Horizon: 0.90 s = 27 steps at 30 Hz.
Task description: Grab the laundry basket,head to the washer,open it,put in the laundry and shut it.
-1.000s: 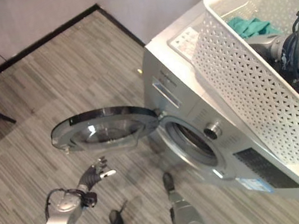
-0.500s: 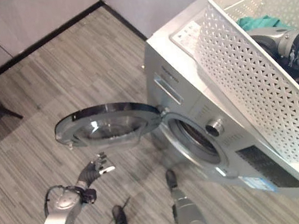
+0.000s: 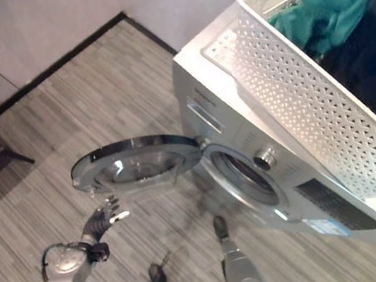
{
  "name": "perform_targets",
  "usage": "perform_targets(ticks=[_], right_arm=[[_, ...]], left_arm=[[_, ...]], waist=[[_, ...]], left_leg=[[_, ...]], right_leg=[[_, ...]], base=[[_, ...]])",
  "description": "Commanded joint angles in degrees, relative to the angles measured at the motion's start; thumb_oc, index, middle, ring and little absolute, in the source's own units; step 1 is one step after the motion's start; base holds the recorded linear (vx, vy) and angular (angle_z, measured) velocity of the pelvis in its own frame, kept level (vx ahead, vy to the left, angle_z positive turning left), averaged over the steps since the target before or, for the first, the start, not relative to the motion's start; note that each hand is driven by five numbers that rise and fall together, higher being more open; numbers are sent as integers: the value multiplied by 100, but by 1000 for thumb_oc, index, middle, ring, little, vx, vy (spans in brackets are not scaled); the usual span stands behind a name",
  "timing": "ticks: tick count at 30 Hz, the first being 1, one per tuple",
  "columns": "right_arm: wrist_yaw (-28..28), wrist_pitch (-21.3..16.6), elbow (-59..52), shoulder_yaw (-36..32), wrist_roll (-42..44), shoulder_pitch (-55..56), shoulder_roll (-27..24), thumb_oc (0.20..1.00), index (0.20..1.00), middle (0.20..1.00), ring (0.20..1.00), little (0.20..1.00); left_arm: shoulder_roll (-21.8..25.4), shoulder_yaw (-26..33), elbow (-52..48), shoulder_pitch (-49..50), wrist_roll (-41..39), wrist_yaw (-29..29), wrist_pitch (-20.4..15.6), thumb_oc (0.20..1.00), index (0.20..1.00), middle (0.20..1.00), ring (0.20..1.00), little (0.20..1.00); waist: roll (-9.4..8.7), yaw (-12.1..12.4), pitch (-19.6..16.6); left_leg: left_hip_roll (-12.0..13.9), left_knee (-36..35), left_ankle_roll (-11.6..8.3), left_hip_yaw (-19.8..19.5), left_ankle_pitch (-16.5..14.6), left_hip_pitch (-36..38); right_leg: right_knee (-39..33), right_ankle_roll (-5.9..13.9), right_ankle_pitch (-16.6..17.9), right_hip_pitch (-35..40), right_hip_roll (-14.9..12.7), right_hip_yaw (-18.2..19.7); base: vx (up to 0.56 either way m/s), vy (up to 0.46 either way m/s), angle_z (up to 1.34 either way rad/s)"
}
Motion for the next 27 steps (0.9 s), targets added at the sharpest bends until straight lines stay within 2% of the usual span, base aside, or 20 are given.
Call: perform_targets(ticks=[1, 6, 8, 11, 15, 16, 17, 18, 19, 20, 21, 22, 23, 24, 27], right_arm=[[-990, 164, 56, -140, -524, -434, -328, 200, 200, 200, 200, 200], [-1760, 502, 228, 127, -1339, -1292, -335, 200, 200, 200, 200, 200], [-1848, 581, 303, 226, -1515, -1461, -340, 200, 200, 200, 200, 200], [-2174, 730, 635, 912, -1798, -2345, -221, 200, 200, 200, 200, 200], [-2197, 760, 860, 1314, -1730, -2704, -90, 200, 200, 200, 200, 200], [-2176, 684, 867, 1292, -1538, -2632, 45, 200, 200, 200, 200, 200], [-1921, 548, 835, 1261, -1255, -2400, 141, 200, 200, 200, 200, 200], [-1910, 540, 829, 1230, -1243, -2368, 138, 253, 253, 253, 253, 253], [-1580, 428, 854, 1185, -843, -2131, 160, 482, 482, 482, 482, 482], [-1335, 376, 846, 1091, -514, -1941, 159, 1000, 1000, 1000, 1000, 1000], [-709, 300, 978, 1004, 130, -1517, 117, 1000, 1000, 1000, 1000, 1000], [-485, 265, 1001, 963, 375, -1330, 104, 1000, 1000, 1000, 1000, 1000], [9, 315, 1064, 1098, 636, -1053, 43, 1000, 1000, 1000, 1000, 1000], [18, 311, 1062, 1074, 643, -1026, 38, 1000, 1000, 1000, 1000, 1000], [564, 390, 954, 1254, 953, -665, 23, 1000, 1000, 1000, 1000, 1000]], left_arm=[[237, -167, -107, 43, -156, 71, -287, 1000, 1000, 1000, 1000, 1000], [206, -172, 156, 58, -80, 212, -361, 1000, 1000, 1000, 1000, 1000], [206, -196, 196, 58, -64, 232, -372, 1000, 1000, 1000, 1000, 1000], [162, -261, 354, 55, -30, 316, -405, 1000, 1000, 1000, 1000, 1000], [80, -233, 422, 84, -13, 339, -424, 1000, 1000, 1000, 1000, 1000], [28, -231, 447, 102, 13, 345, -440, 1000, 1000, 1000, 1000, 1000], [0, -209, 430, 114, 22, 327, -441, 1000, 1000, 1000, 1000, 1000], [6, -211, 425, 120, 23, 326, -439, 1000, 1000, 1000, 1000, 1000], [1, -177, 396, 147, 24, 298, -427, 1000, 1000, 1000, 1000, 1000], [3, -171, 378, 181, 29, 269, -401, 1000, 1000, 1000, 1000, 1000], [-1, -127, 305, 293, 85, 144, -338, 1000, 1000, 1000, 1000, 1000], [13, -121, 264, 336, 89, 108, -309, 1000, 1000, 1000, 1000, 1000], [-1, -70, 179, 421, 87, -11, -235, 1000, 1000, 1000, 1000, 1000], [4, -74, 169, 428, 87, -13, -228, 1000, 1000, 1000, 1000, 1000], [19, -37, 60, 505, 96, -126, -133, 1000, 1000, 1000, 1000, 1000]], waist=[[-242, 148, -524], [-314, 286, -843], [-324, 323, -886], [-343, 384, -1010], [-298, 368, -1060], [-268, 345, -1077], [-259, 338, -1079], [-263, 338, -1082], [-262, 319, -1079], [-268, 306, -1079], [-279, 292, -1056], [-303, 296, -1055], [-310, 290, -1013], [-311, 298, -1017], [-300, 285, -880]], left_leg=[[141, 618, 256, -376, -615, -43], [98, 492, 260, -422, -608, 141], [91, 471, 257, -443, -610, 175], [84, 407, 253, -477, -617, 294], [87, 408, 252, -495, -624, 322], [93, 410, 253, -497, -630, 340], [90, 427, 248, -501, -632, 338], [91, 428, 248, -504, -633, 338], [98, 436, 244, -517, -629, 335], [102, 442, 240, -523, -627, 331], [114, 463, 226, -523, -628, 327], [119, 463, 220, -521, -612, 314], [139, 464, 206, -514, -584, 299], [141, 462, 205, -511, -584, 301], [173, 467, 175, -474, -520, 244]], right_leg=[[729, 214, -749, -142, -230, 97], [567, 212, -708, 122, -286, -10], [556, 213, -716, 163, -284, -33], [508, 215, -748, 317, -296, -73], [485, 212, -764, 388, -305, -94], [491, 206, -772, 404, -307, -99], [496, 201, -779, 423, -310, -111], [497, 201, -781, 425, -309, -114], [507, 198, -796, 424, -301, -110], [515, 196, -802, 420, -298, -113], [527, 189, -813, 430, -292, -116], [526, 187, -812, 412, -296, -114], [528, 188, -833, 391, -291, -102], [530, 187, -835, 389, -289, -100], [555, 195, -869, 297, -283, -56]], base=[[90, -23, 1], [57, -10, 4], [52, -4, 10], [65, 3, 5], [32, 0, 1], [0, 0, 0], [0, 0, 0], [0, 0, 0], [2, -12, 3], [0, 0, 0], [0, 0, 0], [-18, -21, 4], [-15, -12, 5], [-27, -6, 5], [-35, 5, 0]])
